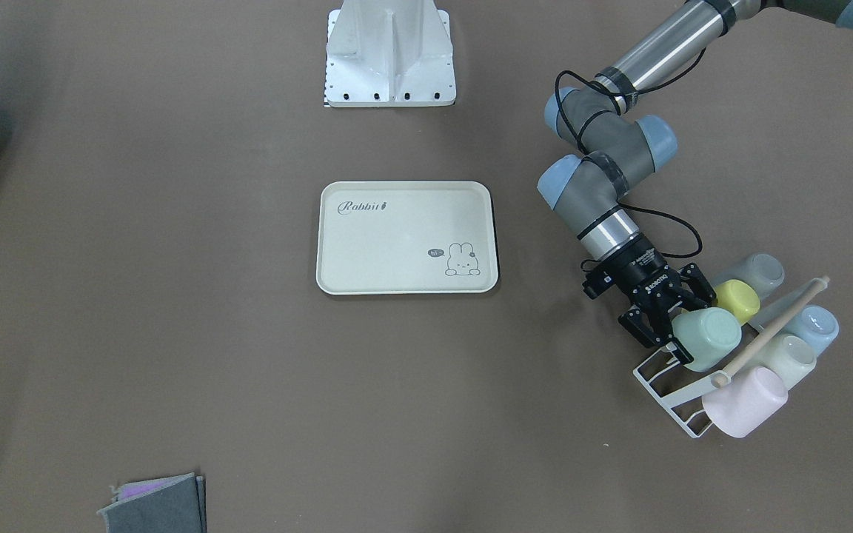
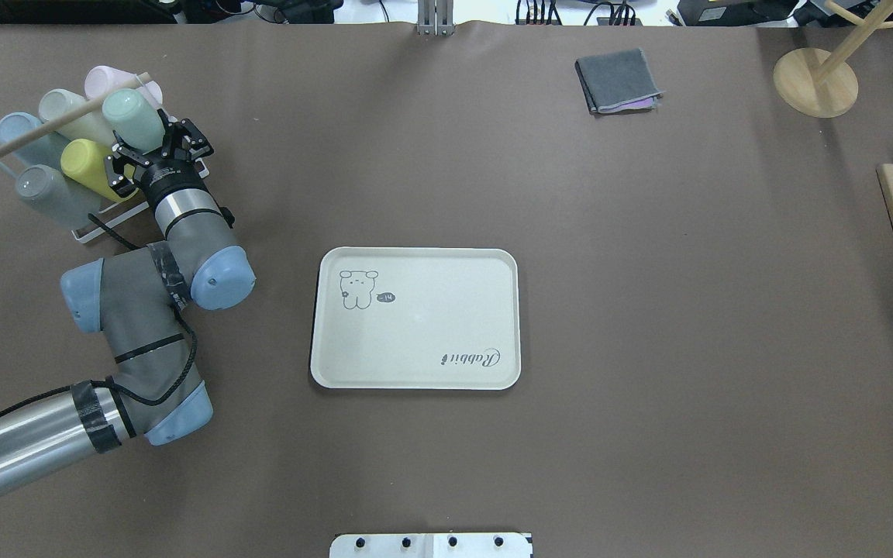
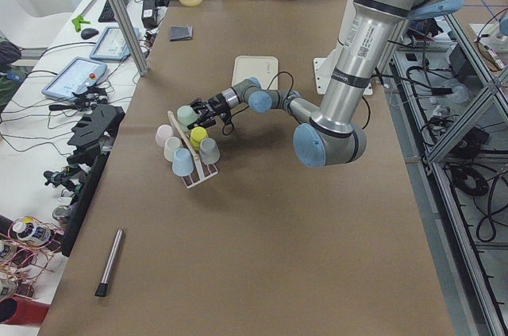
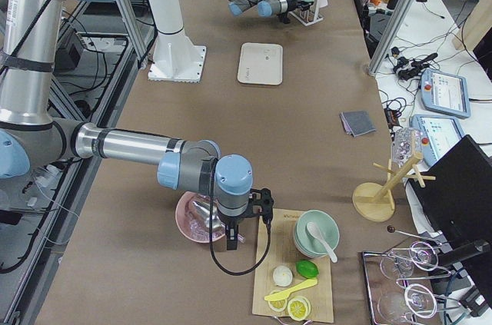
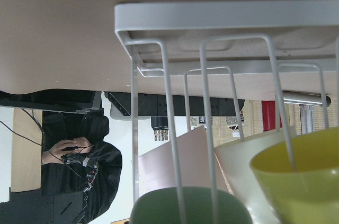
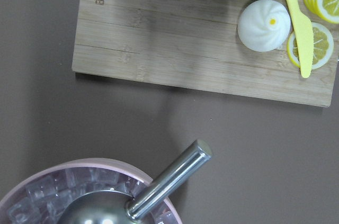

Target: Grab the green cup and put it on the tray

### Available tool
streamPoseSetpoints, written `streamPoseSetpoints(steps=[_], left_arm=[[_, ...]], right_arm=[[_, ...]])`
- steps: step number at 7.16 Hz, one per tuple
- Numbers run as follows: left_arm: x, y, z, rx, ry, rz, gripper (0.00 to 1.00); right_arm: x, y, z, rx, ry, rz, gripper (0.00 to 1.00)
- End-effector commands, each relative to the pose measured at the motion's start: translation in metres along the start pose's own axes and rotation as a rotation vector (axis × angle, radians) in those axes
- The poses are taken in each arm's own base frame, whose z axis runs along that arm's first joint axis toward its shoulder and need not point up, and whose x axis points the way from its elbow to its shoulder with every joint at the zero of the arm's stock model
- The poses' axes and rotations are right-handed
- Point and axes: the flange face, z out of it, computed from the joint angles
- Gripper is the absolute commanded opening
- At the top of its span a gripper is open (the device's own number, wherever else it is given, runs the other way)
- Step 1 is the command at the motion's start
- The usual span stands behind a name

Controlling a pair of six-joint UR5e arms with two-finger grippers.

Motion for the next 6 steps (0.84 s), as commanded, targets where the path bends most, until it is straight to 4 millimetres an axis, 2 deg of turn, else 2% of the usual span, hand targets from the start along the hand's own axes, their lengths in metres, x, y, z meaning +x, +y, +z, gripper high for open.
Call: streamPoseSetpoints(steps=[1, 5, 6], left_arm=[[0.007, 0.024, -0.010, 0.011, -0.045, 0.022, 0.64], [-0.006, 0.098, -0.048, 0.016, -0.124, 0.013, 0.64], [-0.006, 0.108, -0.052, 0.017, -0.133, -0.005, 0.64]], right_arm=[[0.002, 0.001, 0.000, 0.005, -0.009, 0.010, 1.00], [0.001, 0.004, -0.001, 0.007, -0.003, 0.003, 1.00], [0.002, 0.005, 0.000, 0.003, -0.004, 0.007, 1.00]])
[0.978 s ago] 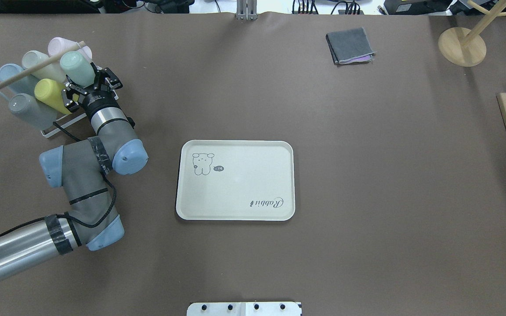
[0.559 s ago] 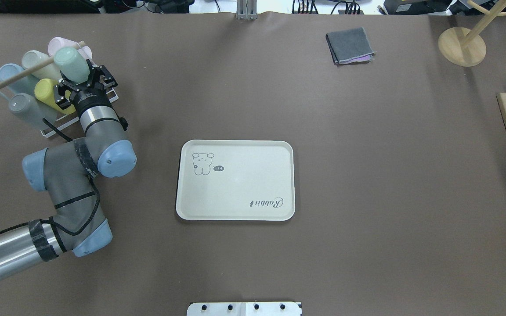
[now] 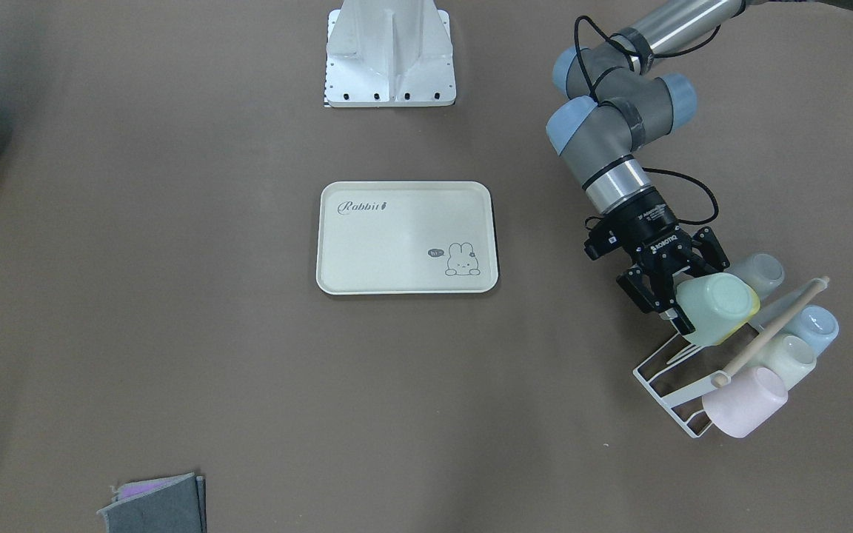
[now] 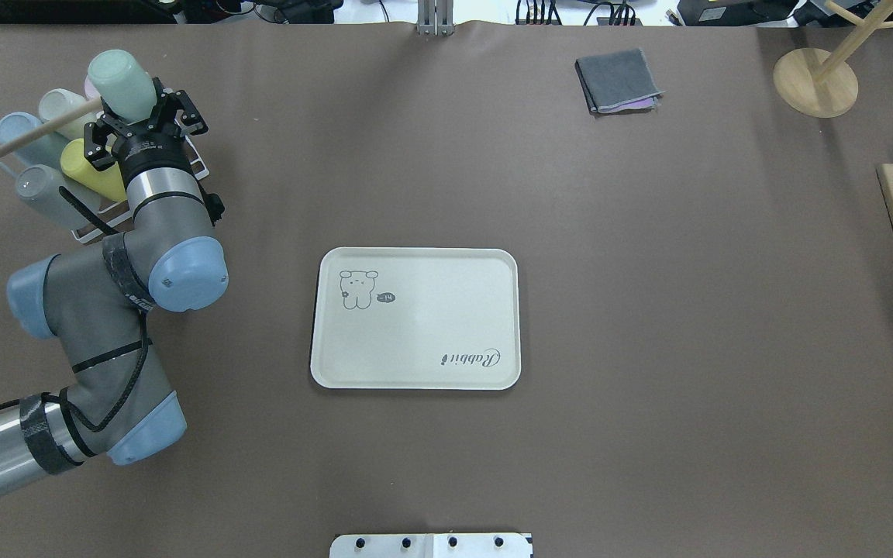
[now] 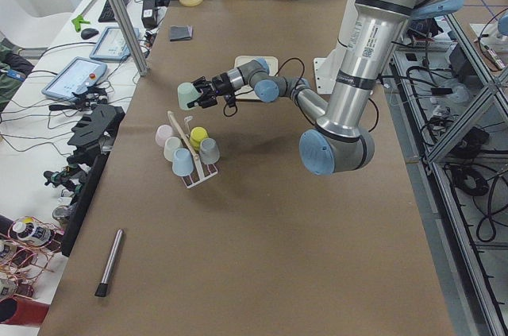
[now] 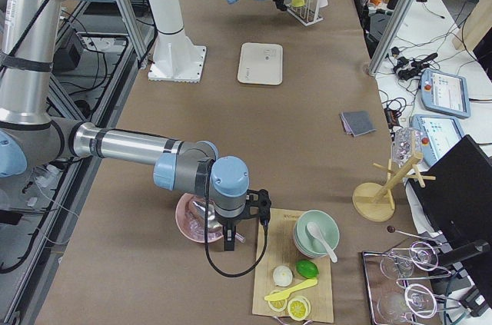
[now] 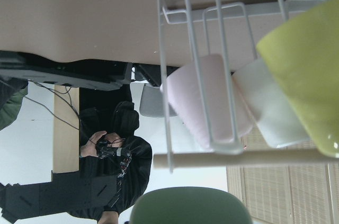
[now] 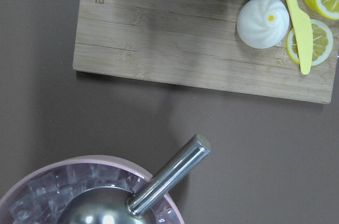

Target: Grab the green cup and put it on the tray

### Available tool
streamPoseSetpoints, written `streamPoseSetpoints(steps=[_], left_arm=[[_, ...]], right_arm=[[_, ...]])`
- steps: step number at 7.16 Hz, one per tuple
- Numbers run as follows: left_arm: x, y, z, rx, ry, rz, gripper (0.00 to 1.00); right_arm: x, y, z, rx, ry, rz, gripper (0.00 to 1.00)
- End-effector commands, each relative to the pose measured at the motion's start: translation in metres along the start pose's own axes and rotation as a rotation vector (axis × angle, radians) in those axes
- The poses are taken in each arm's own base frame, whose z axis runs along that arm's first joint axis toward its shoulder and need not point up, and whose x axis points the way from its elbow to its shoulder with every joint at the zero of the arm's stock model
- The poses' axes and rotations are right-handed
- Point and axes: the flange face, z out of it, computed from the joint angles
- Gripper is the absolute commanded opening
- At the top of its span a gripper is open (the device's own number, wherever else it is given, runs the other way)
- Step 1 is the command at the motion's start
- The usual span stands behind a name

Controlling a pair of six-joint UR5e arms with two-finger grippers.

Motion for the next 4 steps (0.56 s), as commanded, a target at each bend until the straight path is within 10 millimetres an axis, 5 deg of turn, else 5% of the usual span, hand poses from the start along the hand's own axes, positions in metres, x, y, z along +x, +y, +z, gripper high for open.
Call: streamPoseSetpoints(steps=[1, 2, 4], left_arm=[[-0.010, 0.040, -0.023, 0.006, -0.048, -0.069, 0.64], [-0.021, 0.076, -0.042, 0.010, -0.090, -0.145, 0.64], [-0.030, 0.093, -0.056, 0.081, -0.166, -0.274, 0.42]], right_arm=[[0.001, 0.001, 0.001, -0.003, 0.000, 0.002, 1.00], [0.002, 0.001, 0.002, -0.004, 0.003, 0.002, 1.00], [0.000, 0.002, 0.001, -0.004, -0.006, 0.004, 1.00]])
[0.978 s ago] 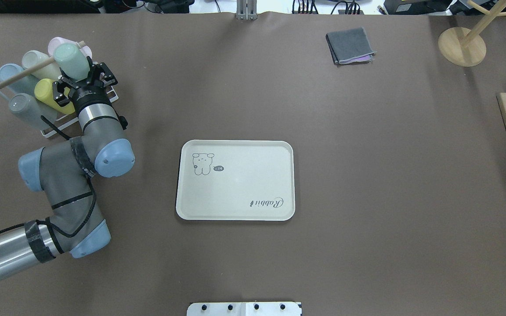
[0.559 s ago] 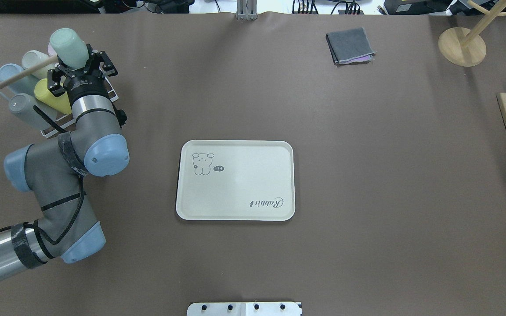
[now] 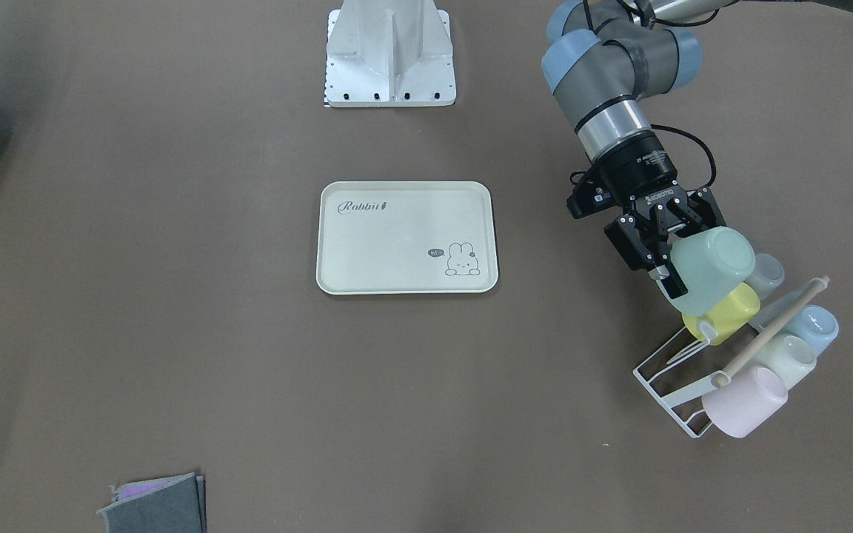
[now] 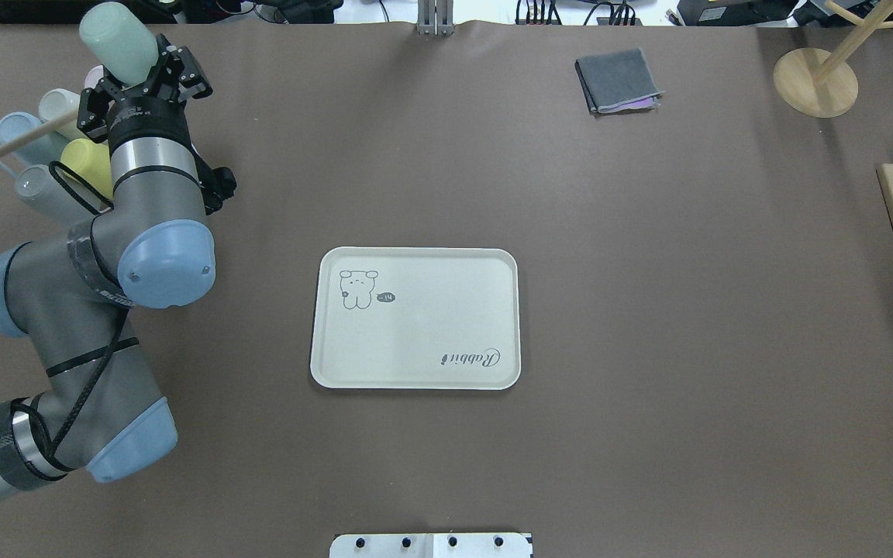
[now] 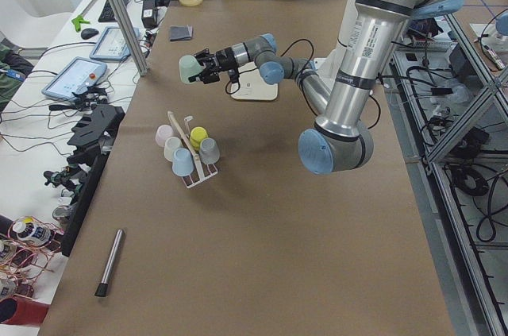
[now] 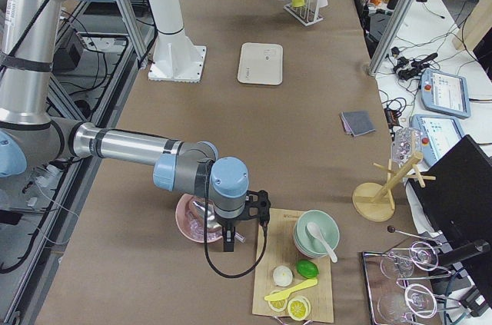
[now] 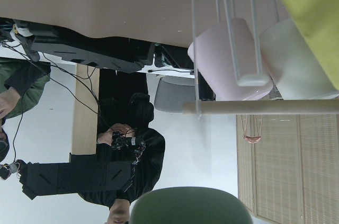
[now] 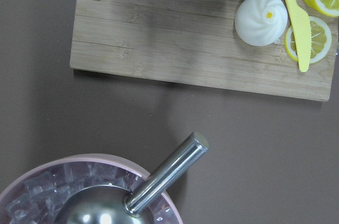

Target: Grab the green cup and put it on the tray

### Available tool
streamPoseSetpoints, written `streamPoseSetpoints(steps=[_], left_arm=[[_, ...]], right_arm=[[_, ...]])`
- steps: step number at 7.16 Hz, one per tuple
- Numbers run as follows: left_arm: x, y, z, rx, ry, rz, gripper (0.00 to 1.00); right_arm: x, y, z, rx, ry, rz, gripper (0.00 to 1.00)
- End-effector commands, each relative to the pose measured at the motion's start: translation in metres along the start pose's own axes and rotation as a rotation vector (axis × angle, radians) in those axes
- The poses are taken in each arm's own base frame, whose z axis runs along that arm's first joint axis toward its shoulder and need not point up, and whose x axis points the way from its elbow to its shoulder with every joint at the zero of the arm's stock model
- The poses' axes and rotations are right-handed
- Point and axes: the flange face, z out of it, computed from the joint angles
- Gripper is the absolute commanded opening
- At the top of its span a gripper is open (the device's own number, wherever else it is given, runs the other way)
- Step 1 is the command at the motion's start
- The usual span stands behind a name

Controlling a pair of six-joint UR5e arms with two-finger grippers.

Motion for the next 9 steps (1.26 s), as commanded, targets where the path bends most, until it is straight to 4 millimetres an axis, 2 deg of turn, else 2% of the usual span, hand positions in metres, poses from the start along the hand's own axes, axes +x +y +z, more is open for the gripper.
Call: streamPoseSetpoints(steps=[1, 2, 3, 4, 6, 7, 9], left_arm=[[-0.012, 0.014, -0.015, 0.089, -0.119, -0.184, 0.40], [-0.019, 0.019, -0.028, 0.207, -0.223, -0.305, 0.35], [-0.025, 0.013, -0.036, 0.344, -0.340, -0.407, 0.34], [-0.028, 0.007, -0.042, 0.410, -0.392, -0.503, 0.34], [-0.033, -0.018, -0.053, 0.698, -0.396, -0.838, 0.28], [-0.038, -0.022, -0.067, 0.841, -0.438, -0.976, 0.27], [-0.062, -0.051, -0.116, 1.195, -0.262, -1.309, 0.23]], right_arm=[[-0.001, 0.001, 0.000, -0.003, -0.008, 0.004, 1.00], [-0.001, 0.001, 0.000, -0.003, -0.008, 0.004, 1.00], [-0.001, 0.002, 0.001, -0.003, -0.010, 0.007, 1.00], [-0.002, 0.000, 0.000, 0.001, -0.019, 0.005, 1.00], [-0.003, -0.001, -0.001, 0.008, -0.018, -0.001, 1.00], [-0.004, -0.002, -0.002, 0.011, -0.019, -0.005, 1.00], [-0.003, 0.000, -0.001, 0.008, -0.026, -0.001, 1.00]])
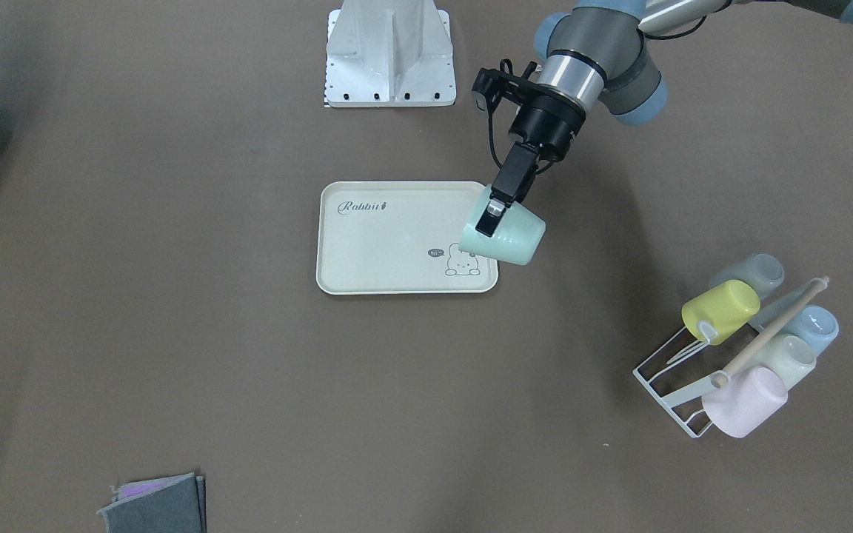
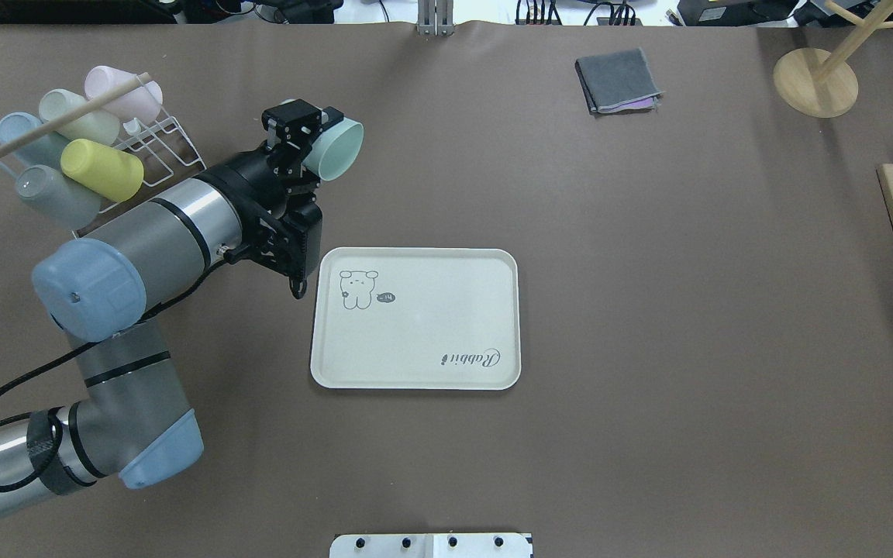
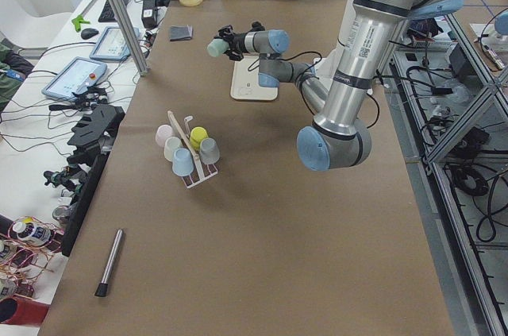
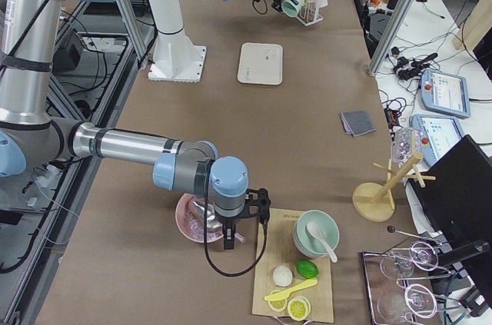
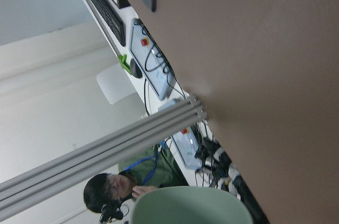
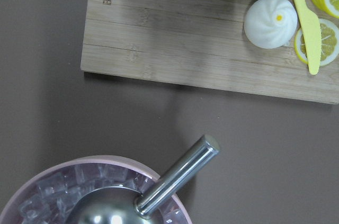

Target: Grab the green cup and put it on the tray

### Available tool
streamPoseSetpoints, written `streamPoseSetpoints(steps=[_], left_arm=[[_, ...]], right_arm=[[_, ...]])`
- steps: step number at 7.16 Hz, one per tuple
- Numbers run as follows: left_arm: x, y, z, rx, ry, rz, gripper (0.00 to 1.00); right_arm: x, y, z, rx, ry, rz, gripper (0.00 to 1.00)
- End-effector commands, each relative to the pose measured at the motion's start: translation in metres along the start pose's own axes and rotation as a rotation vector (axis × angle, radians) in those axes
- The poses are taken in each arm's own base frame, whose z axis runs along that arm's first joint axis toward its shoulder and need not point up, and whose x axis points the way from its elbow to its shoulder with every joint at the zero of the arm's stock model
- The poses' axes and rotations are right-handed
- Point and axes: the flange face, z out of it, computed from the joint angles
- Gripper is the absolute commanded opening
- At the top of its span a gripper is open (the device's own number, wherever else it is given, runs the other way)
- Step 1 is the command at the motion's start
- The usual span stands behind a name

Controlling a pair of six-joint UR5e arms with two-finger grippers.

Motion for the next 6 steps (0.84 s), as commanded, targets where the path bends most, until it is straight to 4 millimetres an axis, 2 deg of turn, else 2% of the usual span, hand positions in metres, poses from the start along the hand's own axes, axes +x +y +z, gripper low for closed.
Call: streamPoseSetpoints(steps=[1, 2, 3, 4, 6], left_arm=[[0.038, -0.036, 0.009, 0.190, 0.114, -0.437, 0.21], [0.066, -0.040, 0.025, 0.246, 0.185, -0.683, 0.17], [0.082, -0.041, 0.036, 0.282, 0.246, -0.857, 0.17], [0.087, -0.041, 0.037, 0.321, 0.254, -0.912, 0.17], [0.117, -0.021, 0.042, 0.376, 0.253, -0.974, 0.18]], right_arm=[[0.001, 0.001, 0.002, -0.007, -0.002, 0.006, 1.00], [0.002, 0.002, 0.003, -0.010, -0.003, 0.009, 1.00], [0.002, 0.001, 0.002, -0.006, -0.002, 0.005, 1.00], [0.002, 0.002, 0.003, -0.010, -0.003, 0.009, 1.00], [0.003, 0.003, 0.004, -0.012, -0.005, 0.011, 1.00]])
